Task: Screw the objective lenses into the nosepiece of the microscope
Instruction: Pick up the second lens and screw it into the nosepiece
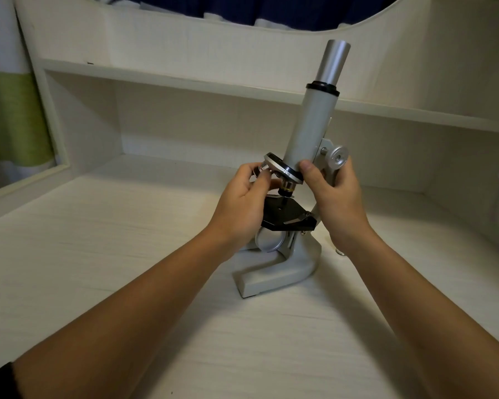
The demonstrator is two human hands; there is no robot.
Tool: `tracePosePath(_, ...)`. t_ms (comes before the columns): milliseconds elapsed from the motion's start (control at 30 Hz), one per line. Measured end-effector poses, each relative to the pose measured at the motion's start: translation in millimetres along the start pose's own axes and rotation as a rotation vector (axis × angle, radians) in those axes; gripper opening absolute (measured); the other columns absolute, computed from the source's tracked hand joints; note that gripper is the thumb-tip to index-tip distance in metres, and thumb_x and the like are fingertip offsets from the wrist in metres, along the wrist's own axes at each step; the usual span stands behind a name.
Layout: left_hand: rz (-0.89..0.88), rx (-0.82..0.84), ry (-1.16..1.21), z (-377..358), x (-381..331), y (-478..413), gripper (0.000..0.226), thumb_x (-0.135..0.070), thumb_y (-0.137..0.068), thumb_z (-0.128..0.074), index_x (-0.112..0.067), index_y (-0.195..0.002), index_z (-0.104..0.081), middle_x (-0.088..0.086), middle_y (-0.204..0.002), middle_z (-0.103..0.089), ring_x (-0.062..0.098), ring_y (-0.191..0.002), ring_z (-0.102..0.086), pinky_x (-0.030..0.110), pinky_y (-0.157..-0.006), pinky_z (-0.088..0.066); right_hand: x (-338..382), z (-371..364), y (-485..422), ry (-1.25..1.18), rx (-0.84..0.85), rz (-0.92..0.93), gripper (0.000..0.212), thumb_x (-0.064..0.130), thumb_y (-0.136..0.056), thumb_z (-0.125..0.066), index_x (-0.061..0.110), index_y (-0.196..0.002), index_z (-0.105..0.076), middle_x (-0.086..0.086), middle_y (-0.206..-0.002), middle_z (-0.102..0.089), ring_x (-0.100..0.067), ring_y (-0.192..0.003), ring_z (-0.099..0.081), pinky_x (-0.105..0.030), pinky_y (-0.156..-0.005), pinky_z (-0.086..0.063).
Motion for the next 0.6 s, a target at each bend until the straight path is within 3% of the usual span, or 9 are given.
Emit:
tracePosePath(100,-0.062,0.018,-0.184,3,4,4,0.032,-0.025,-0.094,-0.059,-0.028,-0.126,-0.055,-0.001,-0.119,-0.07,0.01,-0.106,-0.068,0.028,-0.086,-0.056,1,2,-2,-0.024,0.015,0.005,0.05,0.064,-0.067,-0.075,0.035,-0.106,-0.063,-0.026,-0.128,-0.067,-0.014,-0.098,-0.062,-0.028,-0.09,-0.052)
tracePosePath(267,-0.083,0.039,-0.326,8,2,8,0.054,-0.028,-0.081,-0.063,-0.033,-0.132,-0.049,-0.005,-0.125,-0.063,0.012,-0.116,-0.06,0.043,-0.099,-0.052,0,4,-1,-0.042,0.018,0.022,0.05,0.059,-0.068,-0.079,0.032,-0.109,-0.065,-0.028,-0.127,-0.068,-0.038,-0.11,-0.068,-0.038,-0.099,-0.056)
tracePosePath(367,-0.085,0.042,-0.362,10,2,10,0.055,-0.03,-0.081,-0.063,-0.034,-0.134,-0.047,-0.008,-0.127,-0.062,0.01,-0.119,-0.058,0.045,-0.1,-0.051,-2,13,-6,-0.057,0.089,0.027,0.049,0.053,-0.07,-0.082,0.031,-0.112,-0.068,-0.029,-0.124,-0.069,-0.032,-0.103,-0.069,-0.038,-0.098,-0.056)
tracePosePath(500,-0.103,0.024,-0.399,14,2,12,0.053,-0.032,-0.08,-0.062,-0.035,-0.13,-0.048,-0.009,-0.126,-0.063,0.011,-0.118,-0.058,0.044,-0.102,-0.048,-5,41,-19,-0.054,0.337,-0.001,0.053,0.032,-0.063,-0.08,0.031,-0.114,-0.068,0.01,-0.096,-0.072,-0.006,-0.093,-0.065,-0.024,-0.086,-0.052)
tracePosePath(533,-0.107,0.02,-0.408,15,2,12,0.053,-0.033,-0.079,-0.062,-0.035,-0.13,-0.048,-0.009,-0.126,-0.064,0.01,-0.118,-0.059,0.043,-0.103,-0.048,-7,50,-22,-0.066,0.39,-0.015,0.058,0.024,-0.06,-0.077,0.03,-0.116,-0.067,0.015,-0.094,-0.072,-0.004,-0.093,-0.066,-0.02,-0.083,-0.052)
tracePosePath(600,-0.117,0.02,-0.423,18,1,12,0.053,-0.033,-0.079,-0.062,-0.032,-0.13,-0.048,-0.007,-0.125,-0.064,0.01,-0.117,-0.06,0.042,-0.104,-0.047,-14,66,-27,-0.039,0.403,-0.074,0.061,0.008,-0.061,-0.072,0.027,-0.118,-0.066,0.01,-0.102,-0.075,-0.008,-0.1,-0.069,-0.019,-0.081,-0.055)
Point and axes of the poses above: each hand's wrist, its own y-axis away from the middle knuckle, its own z-axis out of the back of the hand, x = y × z, the point moved 1 cm from there along -y, towards the middle knuckle
